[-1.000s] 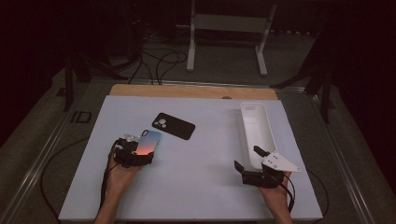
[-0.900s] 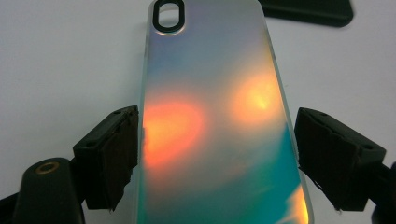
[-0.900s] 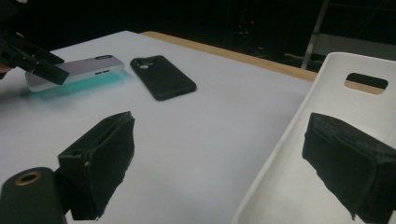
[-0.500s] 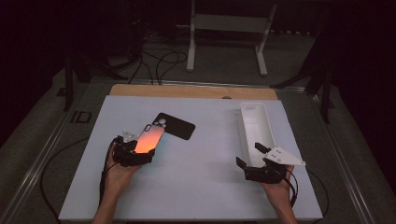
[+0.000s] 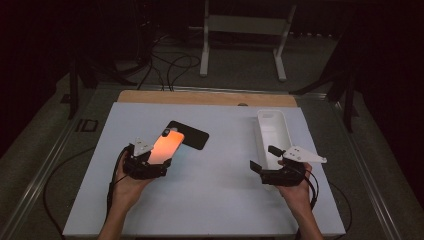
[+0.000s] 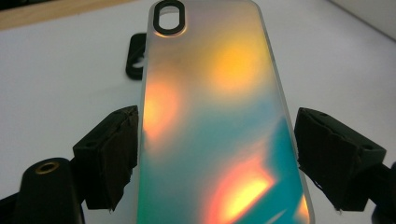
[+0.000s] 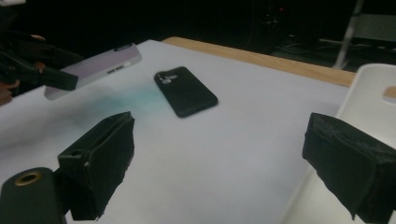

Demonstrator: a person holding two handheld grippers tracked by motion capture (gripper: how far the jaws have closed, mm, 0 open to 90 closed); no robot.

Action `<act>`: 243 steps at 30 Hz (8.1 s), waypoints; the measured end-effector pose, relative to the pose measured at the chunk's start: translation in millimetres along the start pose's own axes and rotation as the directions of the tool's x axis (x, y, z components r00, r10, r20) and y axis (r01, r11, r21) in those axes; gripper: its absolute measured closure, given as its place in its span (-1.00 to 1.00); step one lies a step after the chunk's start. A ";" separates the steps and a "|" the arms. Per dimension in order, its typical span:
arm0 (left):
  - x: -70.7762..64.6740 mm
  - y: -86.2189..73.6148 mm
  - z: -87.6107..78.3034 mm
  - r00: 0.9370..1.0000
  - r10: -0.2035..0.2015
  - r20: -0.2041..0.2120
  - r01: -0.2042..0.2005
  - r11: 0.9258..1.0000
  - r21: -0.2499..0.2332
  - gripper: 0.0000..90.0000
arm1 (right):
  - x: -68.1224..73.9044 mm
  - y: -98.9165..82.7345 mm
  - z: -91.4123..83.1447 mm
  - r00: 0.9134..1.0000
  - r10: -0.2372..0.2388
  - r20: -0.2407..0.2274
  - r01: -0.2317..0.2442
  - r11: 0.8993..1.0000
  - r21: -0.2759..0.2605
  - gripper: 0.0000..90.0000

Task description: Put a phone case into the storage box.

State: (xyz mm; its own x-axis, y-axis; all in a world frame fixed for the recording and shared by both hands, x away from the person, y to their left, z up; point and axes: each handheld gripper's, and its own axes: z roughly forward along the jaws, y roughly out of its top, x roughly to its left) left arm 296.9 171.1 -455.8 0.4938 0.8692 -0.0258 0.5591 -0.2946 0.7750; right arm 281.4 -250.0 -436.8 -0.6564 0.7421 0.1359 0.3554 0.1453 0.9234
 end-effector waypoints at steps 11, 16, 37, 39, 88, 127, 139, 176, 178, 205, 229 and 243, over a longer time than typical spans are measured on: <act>-18.5 18.9 -13.7 0.993 0.099 0.060 -0.095 0.993 -0.072 -0.63 | 4.3 16.5 18.2 0.998 0.040 -0.055 -0.037 0.998 0.050 -0.80; -28.1 26.0 -14.5 0.985 0.152 0.082 -0.144 0.985 -0.091 -0.63 | 9.7 21.9 28.3 0.996 0.036 -0.077 -0.030 0.997 0.070 -0.80; -51.2 44.1 -19.7 0.955 0.264 0.138 -0.243 0.958 -0.155 -0.63 | 25.8 48.0 58.7 0.976 0.066 -0.206 -0.046 0.994 0.100 -0.80; -52.9 45.2 -19.4 0.952 0.270 0.145 -0.246 0.956 -0.161 -0.63 | 28.4 50.0 61.6 0.973 0.072 -0.219 -0.050 0.993 0.103 -0.80; -88.3 47.9 -4.0 0.904 0.386 0.185 -0.350 0.915 -0.201 -0.64 | 50.2 58.4 97.2 0.863 0.274 -0.424 -0.213 0.959 0.187 0.83; -71.7 42.2 4.7 0.810 0.254 0.528 -0.220 0.967 -0.128 -0.39 | 65.4 65.8 76.2 0.826 0.024 -0.563 0.019 0.997 0.070 0.94; -70.9 39.3 1.0 0.762 0.296 0.576 -0.253 0.955 -0.156 0.25 | 70.5 69.5 75.7 0.798 -0.071 -0.598 0.134 0.989 0.061 0.92; -64.1 32.2 2.2 0.848 0.249 0.469 -0.202 0.968 -0.149 0.90 | 75.8 60.9 76.5 0.924 -0.101 -0.368 0.143 0.986 0.088 -0.72; -63.5 31.7 2.4 0.852 0.249 0.461 -0.202 0.968 -0.149 0.90 | 74.9 60.2 76.4 0.927 -0.094 -0.362 0.136 0.987 0.091 -0.73; -58.8 25.9 2.8 0.933 0.171 0.316 -0.128 0.980 -0.152 0.90 | 77.0 62.1 76.2 0.973 -0.028 -0.229 0.039 0.998 0.043 -0.79; -80.5 23.3 13.2 0.933 0.209 0.294 -0.177 0.976 -0.129 0.90 | 94.7 76.3 90.6 0.984 0.034 -0.176 -0.029 0.999 0.027 -0.68; -87.1 21.6 15.8 0.932 0.205 0.299 -0.175 0.977 -0.125 0.87 | 100.7 74.6 94.2 0.992 0.049 -0.119 -0.047 0.999 0.022 -0.64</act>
State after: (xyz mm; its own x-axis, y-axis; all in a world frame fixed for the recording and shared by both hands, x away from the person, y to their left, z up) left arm 276.5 82.8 -446.7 0.7739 0.6310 -0.0537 0.3765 -0.3901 0.8403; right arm 304.4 -102.8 -388.1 -0.7128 0.6651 0.2227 0.4001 0.1247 0.9080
